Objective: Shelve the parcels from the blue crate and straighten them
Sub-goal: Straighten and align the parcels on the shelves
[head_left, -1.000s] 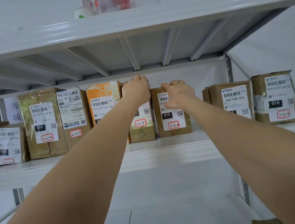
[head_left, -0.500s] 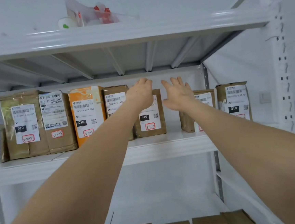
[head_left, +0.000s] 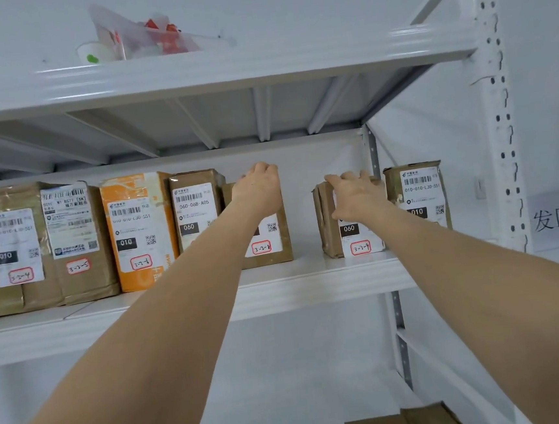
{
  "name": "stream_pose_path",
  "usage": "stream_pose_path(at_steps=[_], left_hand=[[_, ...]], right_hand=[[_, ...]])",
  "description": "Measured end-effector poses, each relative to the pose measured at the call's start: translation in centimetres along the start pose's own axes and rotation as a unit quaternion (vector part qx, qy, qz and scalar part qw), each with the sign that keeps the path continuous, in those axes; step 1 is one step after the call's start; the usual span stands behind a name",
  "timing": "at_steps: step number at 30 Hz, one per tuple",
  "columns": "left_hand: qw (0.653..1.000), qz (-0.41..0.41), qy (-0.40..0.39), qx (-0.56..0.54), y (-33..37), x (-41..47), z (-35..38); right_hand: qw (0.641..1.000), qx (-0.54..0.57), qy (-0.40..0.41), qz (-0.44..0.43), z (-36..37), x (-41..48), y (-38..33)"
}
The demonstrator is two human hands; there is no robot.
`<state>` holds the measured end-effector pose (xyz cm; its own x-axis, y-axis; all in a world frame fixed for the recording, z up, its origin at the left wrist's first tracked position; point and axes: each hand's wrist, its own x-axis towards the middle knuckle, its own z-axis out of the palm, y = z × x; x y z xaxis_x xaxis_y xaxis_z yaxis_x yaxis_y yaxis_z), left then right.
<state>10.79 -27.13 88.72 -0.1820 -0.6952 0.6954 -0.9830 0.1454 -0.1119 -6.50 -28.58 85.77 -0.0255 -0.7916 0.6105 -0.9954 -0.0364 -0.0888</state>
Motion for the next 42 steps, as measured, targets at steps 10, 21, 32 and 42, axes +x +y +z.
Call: stream_pose_path(at_steps=[10, 21, 32, 42], left_hand=[[0.999, -0.002, -0.031, 0.026, -2.8, 1.1, 2.1], [0.999, 0.002, -0.041, 0.025, -3.2, 1.1, 1.8], [0.999, 0.034, -0.008, -0.013, 2.3, -1.0, 0.5], [0.993, 0.087, -0.028, -0.072, 13.0, -1.0, 0.1]], right_hand=[[0.997, 0.051, 0.054, -0.006, 2.5, 1.6, -3.6], [0.996, 0.063, 0.036, -0.056, 3.1, 1.6, -4.8], [0.993, 0.057, 0.077, -0.076, 0.9, -1.9, -2.3], [0.994, 0.057, 0.092, 0.012, -2.4, -3.5, 7.0]])
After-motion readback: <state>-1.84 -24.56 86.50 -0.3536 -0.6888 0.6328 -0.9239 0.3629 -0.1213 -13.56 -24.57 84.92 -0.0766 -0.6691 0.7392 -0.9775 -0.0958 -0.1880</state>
